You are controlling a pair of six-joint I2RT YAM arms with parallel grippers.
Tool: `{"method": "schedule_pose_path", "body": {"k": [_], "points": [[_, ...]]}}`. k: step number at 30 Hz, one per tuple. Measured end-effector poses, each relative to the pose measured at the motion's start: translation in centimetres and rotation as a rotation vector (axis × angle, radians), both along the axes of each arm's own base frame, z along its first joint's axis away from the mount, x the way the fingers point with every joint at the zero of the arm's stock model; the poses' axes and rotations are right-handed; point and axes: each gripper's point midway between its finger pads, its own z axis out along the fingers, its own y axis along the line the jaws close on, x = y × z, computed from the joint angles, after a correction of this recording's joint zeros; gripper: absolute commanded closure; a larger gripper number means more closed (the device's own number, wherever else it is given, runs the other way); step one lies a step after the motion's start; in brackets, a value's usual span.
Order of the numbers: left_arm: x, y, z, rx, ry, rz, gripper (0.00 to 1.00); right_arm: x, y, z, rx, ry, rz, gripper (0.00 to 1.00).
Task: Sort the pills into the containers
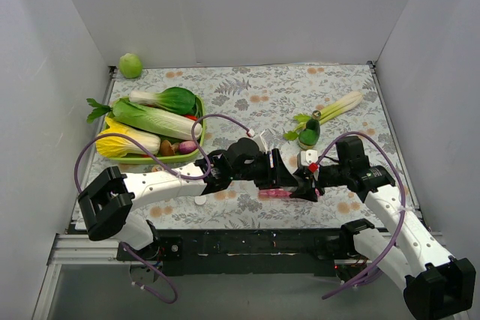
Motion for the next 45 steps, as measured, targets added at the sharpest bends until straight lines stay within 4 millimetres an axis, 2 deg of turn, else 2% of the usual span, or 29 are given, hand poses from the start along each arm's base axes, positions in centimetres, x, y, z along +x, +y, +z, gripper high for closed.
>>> {"method": "schedule_pose_path", "body": {"k": [1, 2, 4, 5, 8, 9, 11, 14, 18, 21, 24, 25, 26, 27, 28, 30, 32, 34, 36, 37, 39, 40, 41, 43, 45], "points": [[0.0, 0.0, 0.0, -0.001, 0.001, 0.000, 1.00, 0.0, 0.0, 0.0, 0.002, 0.000, 0.001, 0.79], [0.0, 0.0, 0.1, -0.002, 0.002, 0.000, 0.96, 0.0, 0.0, 0.1, 0.003, -0.002, 0.002, 0.82], [0.0, 0.0, 0.1, -0.004, 0.004, 0.001, 0.76, -0.1, 0.0, 0.1, 0.008, -0.002, 0.006, 0.85], [0.0, 0.0, 0.2, -0.005, 0.006, 0.001, 0.55, -0.1, 0.1, 0.1, 0.011, -0.001, 0.009, 0.86], [0.1, 0.3, 0.6, -0.011, 0.004, 0.006, 0.29, -0.3, 0.2, 0.4, 0.025, 0.006, 0.025, 0.89], [0.2, 0.5, 1.0, -0.018, -0.001, 0.008, 0.14, -0.3, 0.3, 0.9, 0.028, 0.009, 0.029, 0.89], [0.6, 1.4, 2.8, -0.044, -0.039, 0.018, 0.03, 0.0, 0.5, 1.9, 0.031, 0.014, 0.036, 0.90], [1.5, 4.0, 7.5, -0.104, -0.143, 0.065, 0.02, 1.1, 0.8, 4.5, 0.035, 0.001, 0.033, 0.91], [2.4, 8.9, 16.8, -0.214, -0.376, 0.180, 0.02, 4.2, 0.9, 10.6, 0.100, -0.080, -0.043, 0.92], [1.7, 13.4, 22.5, -0.293, -0.532, 0.281, 0.02, 7.5, -0.3, 16.5, 0.221, -0.147, -0.207, 0.94], [0.9, 17.3, 24.5, -0.322, -0.616, 0.362, 0.02, 11.3, -3.7, 24.1, 0.433, -0.194, -0.465, 0.95], [0.7, 18.1, 24.5, -0.325, -0.628, 0.378, 0.02, 11.8, -4.6, 26.4, 0.498, -0.201, -0.521, 0.95], [0.6, 19.1, 24.0, -0.319, -0.638, 0.401, 0.02, 12.2, -5.3, 29.7, 0.591, -0.181, -0.566, 0.95], [0.6, 19.3, 23.6, -0.308, -0.638, 0.407, 0.02, 12.0, -5.3, 32.4, 0.663, -0.170, -0.569, 0.96], [0.7, 19.5, 22.5, -0.285, -0.633, 0.413, 0.02, 11.3, -5.0, 34.7, 0.725, -0.162, -0.544, 0.96], [1.0, 19.5, 20.2, -0.230, -0.616, 0.414, 0.02, 9.1, -3.8, 37.3, 0.790, -0.162, -0.464, 0.94], [1.3, 19.3, 17.9, -0.171, -0.597, 0.404, 0.02, 6.0, -2.3, 38.1, 0.798, -0.217, -0.360, 0.95], [1.4, 19.1, 16.1, -0.122, -0.585, 0.391, 0.02, 3.0, -1.7, 38.2, 0.792, -0.305, -0.288, 0.96], [1.5, 19.0, 15.0, -0.086, -0.579, 0.380, 0.02, 1.7, -2.4, 39.6, 0.817, -0.416, -0.328, 0.97], [1.6, 18.9, 14.7, -0.075, -0.581, 0.376, 0.02, 1.1, -3.1, 41.0, 0.848, -0.468, -0.364, 0.97], [1.7, 18.8, 14.4, -0.061, -0.587, 0.369, 0.02, 0.1, -3.7, 43.5, 0.907, -0.489, -0.394, 0.99], [1.8, 18.7, 14.3, -0.055, -0.592, 0.364, 0.02, -0.6, -3.5, 44.1, 0.929, -0.487, -0.363, 0.99], [1.8, 18.6, 14.2, -0.047, -0.596, 0.359, 0.02, -1.4, -3.1, 44.3, 0.961, -0.483, -0.301, 0.99], [1.9, 18.5, 13.9, -0.035, -0.603, 0.348, 0.02, -2.1, -2.1, 42.9, 0.964, -0.444, -0.209, 0.99], [1.9, 18.3, 13.7, -0.028, -0.606, 0.340, 0.02, -0.5, -1.9, 41.8, 0.930, -0.417, -0.256, 0.99]]}}
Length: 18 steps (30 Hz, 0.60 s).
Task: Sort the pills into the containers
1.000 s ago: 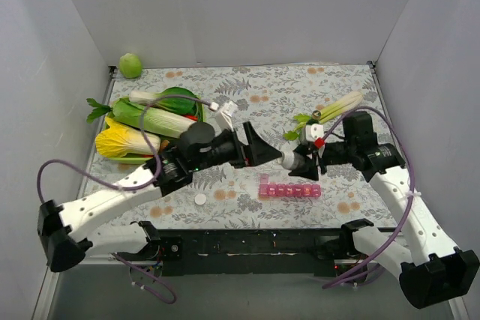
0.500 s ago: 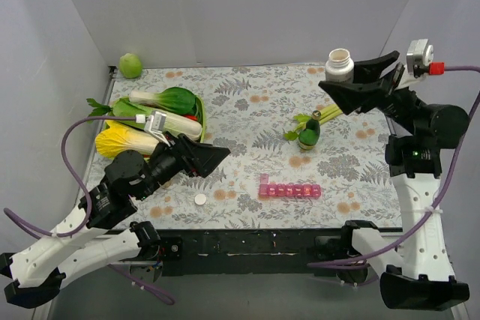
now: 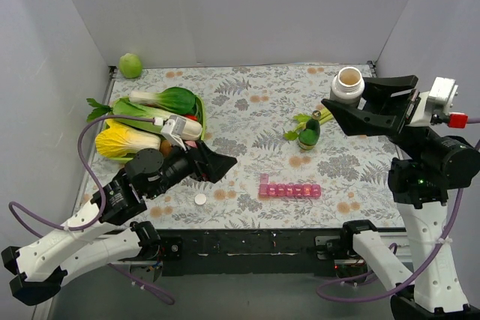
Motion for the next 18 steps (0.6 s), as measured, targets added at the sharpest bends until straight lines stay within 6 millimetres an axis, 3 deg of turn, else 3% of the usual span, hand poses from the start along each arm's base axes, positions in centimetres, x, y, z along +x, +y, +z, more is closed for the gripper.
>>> {"method": "schedule_pose_path", "body": {"k": [3, 5, 6, 8, 14, 18], "points": [[-0.1, 0.0, -0.9, 0.014, 0.001, -0.008, 0.02, 2.6, -0.5, -1.2, -0.027, 0.035, -0.110, 0.99], [-0.2, -0.1, -1.7, 0.030, 0.005, -0.018, 0.02, 2.8, -0.3, -2.3, -0.056, 0.032, -0.111, 0.99], [-0.3, -0.2, -1.9, 0.038, 0.003, -0.027, 0.02, 2.9, 0.0, -3.8, -0.087, 0.044, -0.091, 0.99], [-0.4, -0.4, -2.4, 0.055, -0.005, -0.043, 0.02, 3.3, 0.7, -7.3, -0.165, 0.063, -0.063, 0.99], [-0.6, -0.2, -6.0, 0.161, -0.033, -0.078, 0.02, 6.2, 2.1, -22.3, -0.540, 0.214, -0.014, 0.99], [0.0, 0.4, -9.7, 0.287, -0.030, -0.068, 0.02, 5.5, 2.5, -30.0, -0.759, 0.252, 0.046, 0.99]]}}
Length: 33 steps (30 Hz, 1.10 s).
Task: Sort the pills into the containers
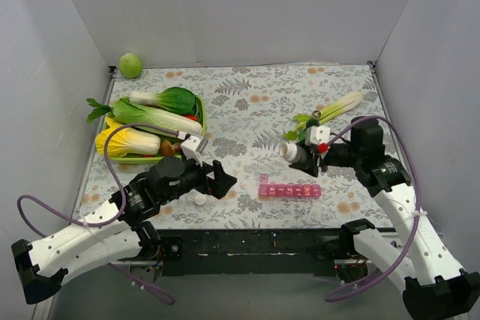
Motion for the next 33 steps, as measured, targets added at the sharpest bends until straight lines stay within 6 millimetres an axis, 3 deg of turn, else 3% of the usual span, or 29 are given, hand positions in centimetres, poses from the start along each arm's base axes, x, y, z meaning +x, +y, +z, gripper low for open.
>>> {"method": "schedule_pose_path", "body": {"k": [4, 7, 9, 12, 14, 33], "points": [[0.9, 0.1, -2.6, 0.090, 0.014, 0.021, 0.03, -1.7, 0.3, -5.9, -0.171, 0.013, 0.092, 0.99], [1.3, -0.5, -4.9, 0.099, 0.066, 0.027, 0.14, -2.8, 0.5, -9.3, -0.269, 0.037, 0.152, 0.99], [1.1, -1.1, -7.9, 0.104, 0.139, 0.030, 0.21, -3.2, 0.6, -11.1, -0.320, 0.053, 0.179, 0.99], [0.2, -0.6, -12.6, 0.161, 0.259, 0.046, 0.21, -3.4, 0.6, -13.0, -0.375, 0.074, 0.192, 0.99], [-0.4, 0.1, -14.6, 0.187, 0.314, 0.065, 0.21, -3.4, 0.5, -14.2, -0.419, 0.088, 0.191, 0.99], [0.2, 0.1, -12.0, 0.064, 0.298, 0.127, 0.18, -3.1, -0.3, -20.3, -0.706, 0.196, 0.134, 0.99]]}}
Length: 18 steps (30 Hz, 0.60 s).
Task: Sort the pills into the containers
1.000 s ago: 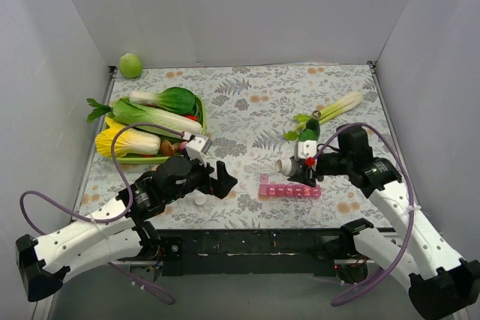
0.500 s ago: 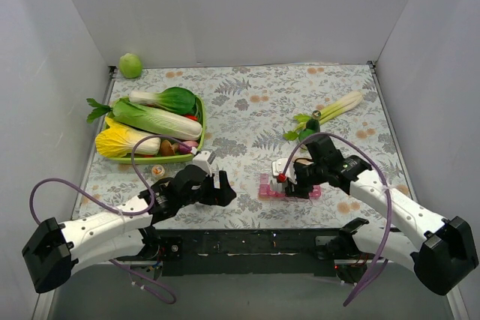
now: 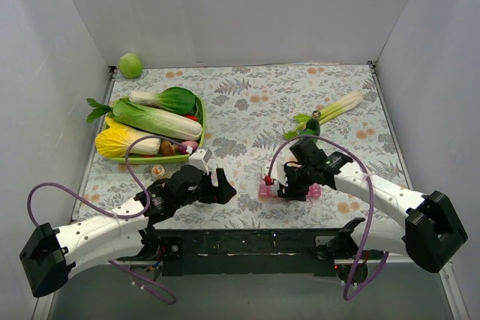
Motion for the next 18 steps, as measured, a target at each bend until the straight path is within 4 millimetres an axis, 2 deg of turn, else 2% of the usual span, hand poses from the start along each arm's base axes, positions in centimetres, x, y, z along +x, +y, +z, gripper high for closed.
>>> {"method": "schedule_pose_path", "body": {"k": [18], "points": [[-0.4, 0.5, 0.3, -0.007, 0.010, 0.008, 0.18, 1.5, 1.0, 0.2, -0.118, -0.027, 0.007, 0.99]]}}
